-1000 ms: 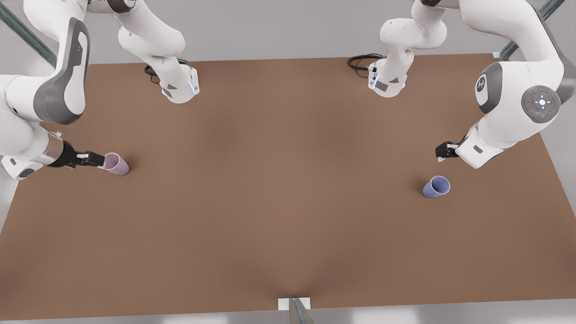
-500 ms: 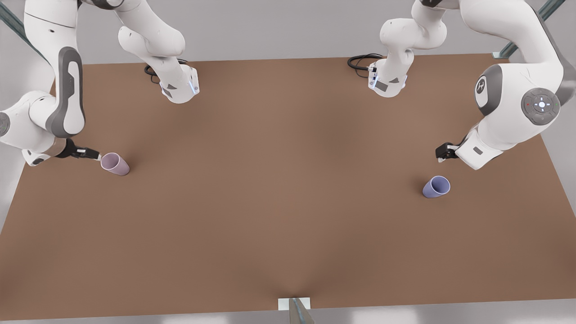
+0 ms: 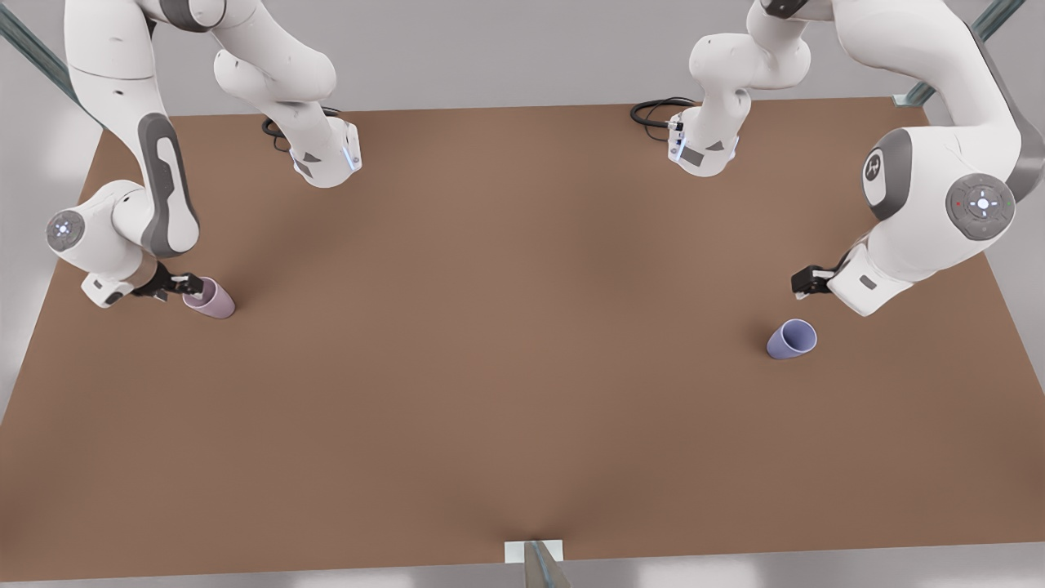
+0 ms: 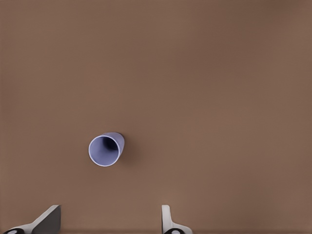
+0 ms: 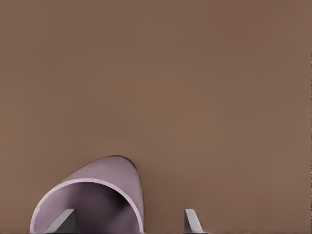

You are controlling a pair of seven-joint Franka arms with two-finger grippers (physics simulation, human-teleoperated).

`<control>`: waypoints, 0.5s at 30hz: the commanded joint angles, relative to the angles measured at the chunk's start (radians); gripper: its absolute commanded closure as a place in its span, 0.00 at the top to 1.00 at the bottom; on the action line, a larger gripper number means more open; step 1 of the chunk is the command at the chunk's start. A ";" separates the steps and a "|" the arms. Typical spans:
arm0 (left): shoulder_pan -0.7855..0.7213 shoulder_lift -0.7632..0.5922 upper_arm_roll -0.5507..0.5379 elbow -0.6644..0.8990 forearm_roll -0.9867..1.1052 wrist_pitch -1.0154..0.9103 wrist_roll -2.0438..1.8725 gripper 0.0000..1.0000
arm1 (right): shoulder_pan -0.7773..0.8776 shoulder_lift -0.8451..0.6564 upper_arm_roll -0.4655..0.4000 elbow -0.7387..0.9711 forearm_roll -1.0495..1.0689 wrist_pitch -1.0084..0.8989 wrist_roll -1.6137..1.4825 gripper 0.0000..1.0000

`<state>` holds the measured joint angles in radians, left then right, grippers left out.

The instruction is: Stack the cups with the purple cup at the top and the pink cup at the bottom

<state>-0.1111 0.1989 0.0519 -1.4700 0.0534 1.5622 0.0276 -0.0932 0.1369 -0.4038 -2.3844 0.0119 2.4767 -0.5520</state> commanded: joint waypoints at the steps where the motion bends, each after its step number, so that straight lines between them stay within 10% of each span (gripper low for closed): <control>1: -0.001 0.001 0.000 0.000 0.000 -0.002 0.002 1.00 | -0.002 0.006 -0.004 -0.012 0.000 0.067 -0.170 0.82; 6: 0.001 0.004 0.000 0.000 0.000 -0.001 0.002 1.00 | 0.000 0.038 -0.007 -0.033 0.002 0.087 -0.170 0.75; 15: 0.001 0.010 0.000 0.000 0.000 0.004 0.002 1.00 | 0.010 0.044 -0.006 -0.041 0.002 0.085 -0.167 0.21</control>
<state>-0.1111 0.2095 0.0521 -1.4700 0.0531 1.5637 0.0286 -0.0839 0.1805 -0.4091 -2.4256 0.0160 2.5551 -0.6502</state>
